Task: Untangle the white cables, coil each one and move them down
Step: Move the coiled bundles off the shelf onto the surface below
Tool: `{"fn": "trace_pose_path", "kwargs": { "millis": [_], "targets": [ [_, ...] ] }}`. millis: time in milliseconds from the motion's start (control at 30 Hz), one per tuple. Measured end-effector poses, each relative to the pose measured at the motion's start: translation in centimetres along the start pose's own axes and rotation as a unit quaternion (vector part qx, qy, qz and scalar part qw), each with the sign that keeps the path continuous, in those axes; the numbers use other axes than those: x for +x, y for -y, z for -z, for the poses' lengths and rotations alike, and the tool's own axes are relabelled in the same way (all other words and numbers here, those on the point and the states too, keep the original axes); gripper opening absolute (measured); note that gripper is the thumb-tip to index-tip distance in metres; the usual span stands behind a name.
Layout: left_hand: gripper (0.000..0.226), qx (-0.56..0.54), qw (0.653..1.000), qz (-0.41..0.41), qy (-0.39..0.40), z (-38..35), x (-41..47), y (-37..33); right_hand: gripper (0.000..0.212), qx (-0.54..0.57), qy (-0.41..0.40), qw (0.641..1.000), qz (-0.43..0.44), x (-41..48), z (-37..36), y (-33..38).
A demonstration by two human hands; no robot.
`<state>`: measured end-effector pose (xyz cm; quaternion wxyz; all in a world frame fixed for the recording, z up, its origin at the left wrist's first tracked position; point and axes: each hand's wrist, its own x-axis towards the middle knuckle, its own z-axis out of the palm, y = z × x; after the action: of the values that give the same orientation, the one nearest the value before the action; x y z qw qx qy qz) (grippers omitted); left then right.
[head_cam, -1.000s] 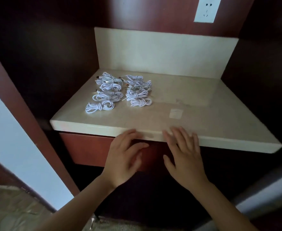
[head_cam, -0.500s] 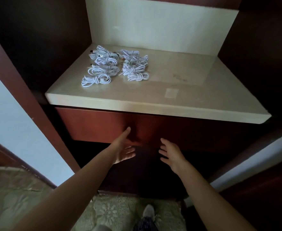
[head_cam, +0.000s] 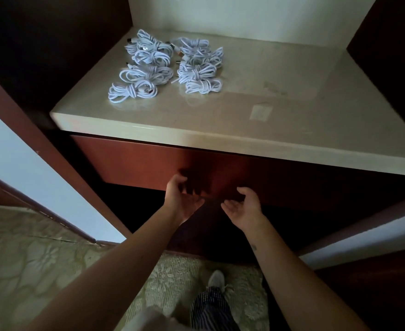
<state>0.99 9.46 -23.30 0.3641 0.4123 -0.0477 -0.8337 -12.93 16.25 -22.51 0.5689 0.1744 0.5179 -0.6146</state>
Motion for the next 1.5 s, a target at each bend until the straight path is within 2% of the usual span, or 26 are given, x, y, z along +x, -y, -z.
{"fn": "trace_pose_path", "kwargs": {
  "millis": [167, 300, 400, 600, 667, 733, 833, 867, 933, 967, 1033, 1067, 1133, 1200, 1233, 1300, 1333, 1433, 1467, 1500],
  "targets": [
    [0.009, -0.038, 0.998, -0.024, -0.044, -0.9, 0.3, 0.5, 0.023, 0.035, -0.02, 0.999, 0.005, 1.4, 0.3, -0.1],
    [0.022, -0.051, 0.996, -0.053, -0.056, -1.9, 0.2, 0.6, 0.022, 0.077, -0.027, 0.996, 0.023, 2.1, 0.4, -0.2],
    [0.02, -0.031, 0.995, -0.058, -0.07, -1.7, 0.4, 0.6, 0.008, 0.11, -0.013, 0.994, 0.016, 1.9, 0.7, -0.2],
    [0.024, 0.006, 0.994, -0.052, -0.091, -1.8, -0.6, 1.2, 0.005, 0.113, 0.012, 0.993, 0.009, 1.9, 1.7, -0.2],
    [0.022, 0.009, 0.995, -0.047, -0.088, -1.3, -0.9, 1.3, 0.011, 0.088, -0.003, 0.996, 0.017, 2.2, 2.0, -0.5],
    [0.019, 0.02, 0.996, -0.035, -0.08, -0.5, -1.4, 1.6, 0.028, 0.028, -0.03, 0.999, 0.033, 2.3, 2.5, -1.1],
    [0.016, 0.063, 0.995, -0.015, -0.077, 0.9, -2.4, 2.2, 0.022, -0.18, -0.04, 0.982, 0.039, 0.4, 3.7, -2.2],
    [0.016, 0.069, 0.995, -0.01, -0.073, 1.2, -2.8, 2.4, 0.02, -0.27, -0.021, 0.962, 0.04, -0.8, 4.1, -2.5],
    [0.016, 0.072, 0.995, -0.005, -0.067, 1.8, -3.7, 2.7, 0.022, -0.44, 0.023, 0.893, 0.094, -2.8, 5.0, -3.3],
    [0.016, 0.075, 0.995, -0.003, -0.065, 2.1, -4.0, 2.8, 0.022, -0.494, 0.039, 0.853, 0.164, -3.6, 5.2, -3.7],
    [0.013, 0.086, 0.994, 0.001, -0.064, 2.7, -4.7, 3.0, 0.019, -0.526, 0.056, 0.767, 0.363, -5.9, 5.1, -4.0],
    [0.012, 0.097, 0.993, 0.006, -0.066, 3.0, -5.0, 3.1, 0.02, -0.521, 0.059, 0.713, 0.466, -7.1, 4.8, -3.9],
    [0.011, 0.152, 0.985, 0.022, -0.073, 3.7, -5.6, 3.2, 0.024, -0.526, 0.045, 0.576, 0.624, -9.3, 3.8, -3.0],
    [0.019, 0.274, 0.958, 0.048, -0.069, 4.2, -6.7, 2.8, 0.027, -0.549, 0.001, 0.466, 0.694, -10.7, 3.0, -2.1],
    [0.024, 0.359, 0.93, 0.057, -0.051, 4.1, -7.5, 2.3, 0.028, -0.56, -0.022, 0.432, 0.707, -10.9, 2.8, -1.9],
    [0.027, 0.506, 0.861, 0.04, 0.006, 3.2, -9.6, 0.9, 0.029, -0.581, -0.059, 0.401, 0.705, -11.2, 2.7, -1.3],
    [0.026, 0.549, 0.835, 0.006, 0.036, 2.5, -10.7, 0.0, 0.03, -0.597, -0.074, 0.393, 0.696, -11.3, 2.7, -1.1],
    [0.017, 0.568, 0.787, -0.205, 0.126, 0.0, -13.8, -1.8, 0.033, -0.649, -0.085, 0.389, 0.648, -11.5, 2.5, -0.7],
    [0.016, 0.569, 0.755, -0.295, 0.138, -0.5, -14.2, -2.2, 0.033, -0.654, -0.078, 0.399, 0.638, -11.6, 2.5, -0.7],
    [0.017, 0.586, 0.699, -0.386, 0.136, -0.9, -14.3, -2.6, 0.034, -0.655, -0.072, 0.41, 0.63, -11.7, 2.4, -0.8]
  ]
}}
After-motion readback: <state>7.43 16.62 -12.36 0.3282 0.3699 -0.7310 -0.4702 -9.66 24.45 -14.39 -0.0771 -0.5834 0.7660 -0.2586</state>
